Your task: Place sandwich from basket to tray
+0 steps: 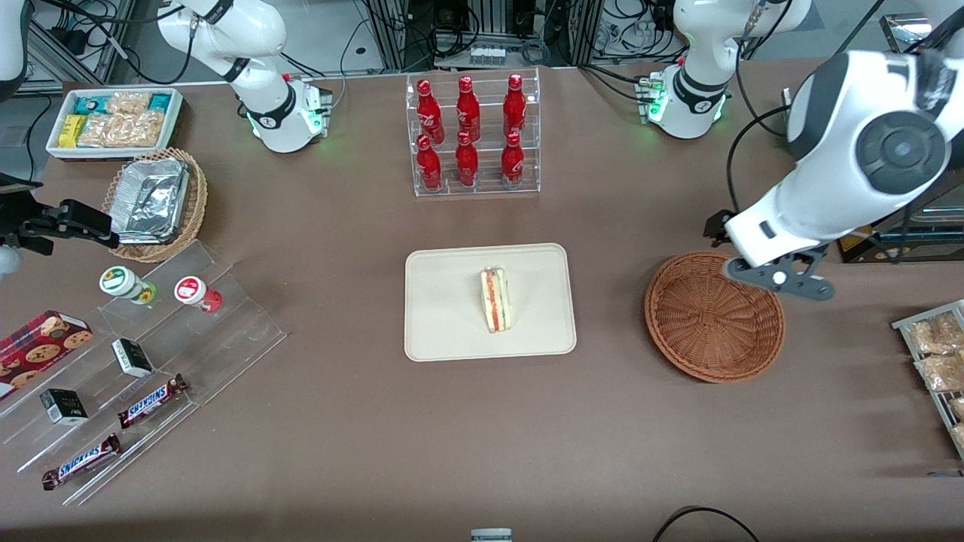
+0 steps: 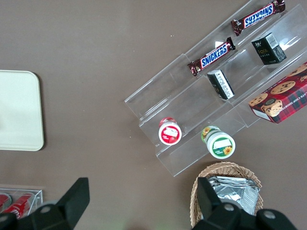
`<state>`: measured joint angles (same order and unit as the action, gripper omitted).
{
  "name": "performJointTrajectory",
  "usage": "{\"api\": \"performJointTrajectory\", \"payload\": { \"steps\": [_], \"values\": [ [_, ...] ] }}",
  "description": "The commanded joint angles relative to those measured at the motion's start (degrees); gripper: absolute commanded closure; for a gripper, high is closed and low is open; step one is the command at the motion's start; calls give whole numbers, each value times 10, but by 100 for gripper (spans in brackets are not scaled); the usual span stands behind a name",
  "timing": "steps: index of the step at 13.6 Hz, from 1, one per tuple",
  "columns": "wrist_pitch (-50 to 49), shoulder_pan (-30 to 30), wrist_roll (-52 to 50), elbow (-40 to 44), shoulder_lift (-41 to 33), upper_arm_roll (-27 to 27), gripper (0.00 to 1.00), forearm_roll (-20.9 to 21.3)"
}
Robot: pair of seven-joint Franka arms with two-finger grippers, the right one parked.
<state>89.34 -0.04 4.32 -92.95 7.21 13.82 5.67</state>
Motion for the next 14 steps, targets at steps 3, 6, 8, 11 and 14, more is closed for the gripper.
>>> {"api": "performJointTrajectory", "payload": {
  "steps": [3, 6, 8, 11, 14],
  "values": [
    [5, 35, 14, -71, -68, 1, 0, -16],
    [-13, 49, 14, -76, -93, 0, 0, -31],
    [-29, 56, 10, -75, -107, -3, 0, -32],
    [-50, 54, 4, -68, -123, -21, 0, -51],
    [-93, 53, 9, -39, -132, -45, 0, -59]
  ]
}}
